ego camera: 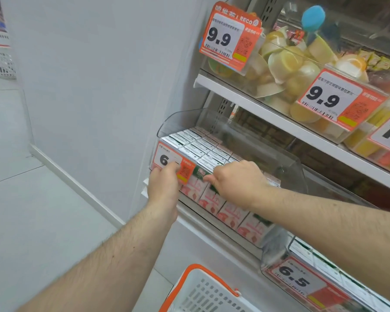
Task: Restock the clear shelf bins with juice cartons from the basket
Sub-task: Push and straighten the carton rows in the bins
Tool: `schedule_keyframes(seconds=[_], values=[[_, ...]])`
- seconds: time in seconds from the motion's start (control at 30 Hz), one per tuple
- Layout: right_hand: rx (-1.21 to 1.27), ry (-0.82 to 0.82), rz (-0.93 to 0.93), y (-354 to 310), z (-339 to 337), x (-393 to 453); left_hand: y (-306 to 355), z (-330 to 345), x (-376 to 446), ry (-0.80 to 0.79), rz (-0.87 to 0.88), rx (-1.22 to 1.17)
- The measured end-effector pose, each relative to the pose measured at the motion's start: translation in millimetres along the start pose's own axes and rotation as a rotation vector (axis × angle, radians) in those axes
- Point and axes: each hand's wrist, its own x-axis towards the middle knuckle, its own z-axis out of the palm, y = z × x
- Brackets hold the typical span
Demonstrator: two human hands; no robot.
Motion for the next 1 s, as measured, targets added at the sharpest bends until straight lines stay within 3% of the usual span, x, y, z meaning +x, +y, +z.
schedule_keyframes(seconds=[0.2,0.43,1.0], values=[[-0.029,0.002,-0.023,14.8,16.9,7.5,-0.2,4.0,3.9,-0.106,0.013,0.059],[-0.06,0.032,-0.049,19.5,25.3,12.5,-4.3,8.2,12.9,-0.043,0.036,0.108],[-0.071,0.02,-0.046,19.1,29.3,19.4,-6.8,9.4,20.8,-0.096,0.026,0.155]])
